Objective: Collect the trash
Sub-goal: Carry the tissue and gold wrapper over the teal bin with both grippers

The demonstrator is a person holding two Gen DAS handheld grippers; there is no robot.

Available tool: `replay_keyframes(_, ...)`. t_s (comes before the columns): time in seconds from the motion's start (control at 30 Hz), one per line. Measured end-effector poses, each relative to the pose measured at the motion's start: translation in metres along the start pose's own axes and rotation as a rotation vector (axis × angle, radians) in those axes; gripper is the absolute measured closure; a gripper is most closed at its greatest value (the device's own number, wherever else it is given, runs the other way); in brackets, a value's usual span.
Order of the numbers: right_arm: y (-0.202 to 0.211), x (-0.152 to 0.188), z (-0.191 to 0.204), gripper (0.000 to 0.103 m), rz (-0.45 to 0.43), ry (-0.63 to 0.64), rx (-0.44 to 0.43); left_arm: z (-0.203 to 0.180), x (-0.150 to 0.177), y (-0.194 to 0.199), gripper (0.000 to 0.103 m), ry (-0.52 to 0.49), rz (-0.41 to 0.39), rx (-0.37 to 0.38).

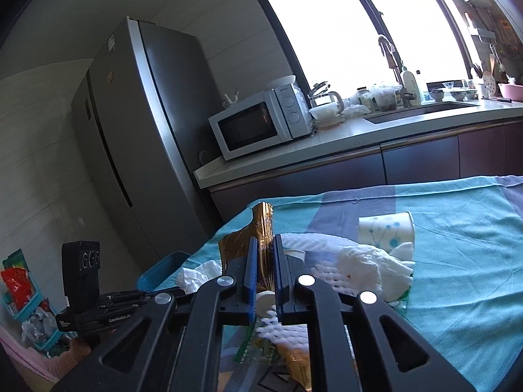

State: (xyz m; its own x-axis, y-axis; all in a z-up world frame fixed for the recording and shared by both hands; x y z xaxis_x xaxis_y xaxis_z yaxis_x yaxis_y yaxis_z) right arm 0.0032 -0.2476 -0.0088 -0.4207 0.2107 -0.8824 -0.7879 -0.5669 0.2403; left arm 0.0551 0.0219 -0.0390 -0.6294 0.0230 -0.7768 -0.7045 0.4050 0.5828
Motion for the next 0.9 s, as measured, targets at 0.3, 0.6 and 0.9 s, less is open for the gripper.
replay_keyframes(0.3, -0.060, -0.009, 0.038, 0.095, 0.066, 0.024, -0.137, 0.050, 0.001, 0.045, 0.096, 0.052, -0.080, -0.118)
replay_keyframes(0.6, -0.148, -0.008, 0.072, 0.095, 0.175, 0.033, -0.240, 0.138, -0.002, 0.068, 0.096, 0.165, -0.132, -0.297)
replay_keyframes(0.9, -0.230, 0.003, 0.107, 0.095, 0.296, 0.044, -0.304, 0.221, -0.001, 0.066, 0.096, 0.268, -0.108, -0.439)
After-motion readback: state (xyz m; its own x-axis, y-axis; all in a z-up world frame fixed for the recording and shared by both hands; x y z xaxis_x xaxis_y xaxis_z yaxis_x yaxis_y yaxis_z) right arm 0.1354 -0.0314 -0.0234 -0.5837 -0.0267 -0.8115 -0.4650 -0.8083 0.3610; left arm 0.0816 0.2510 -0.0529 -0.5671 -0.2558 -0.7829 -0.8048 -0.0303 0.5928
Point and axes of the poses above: each gripper's, at about its wrist camera, not at the fingertips, and y roughly against the way its jaws point, z to its left, x to its underside, the point moved 1 cm from there along -y, roughly the way its jaws point, and after that the axes turned 8 degrees about -x, right-handed, at the moved point
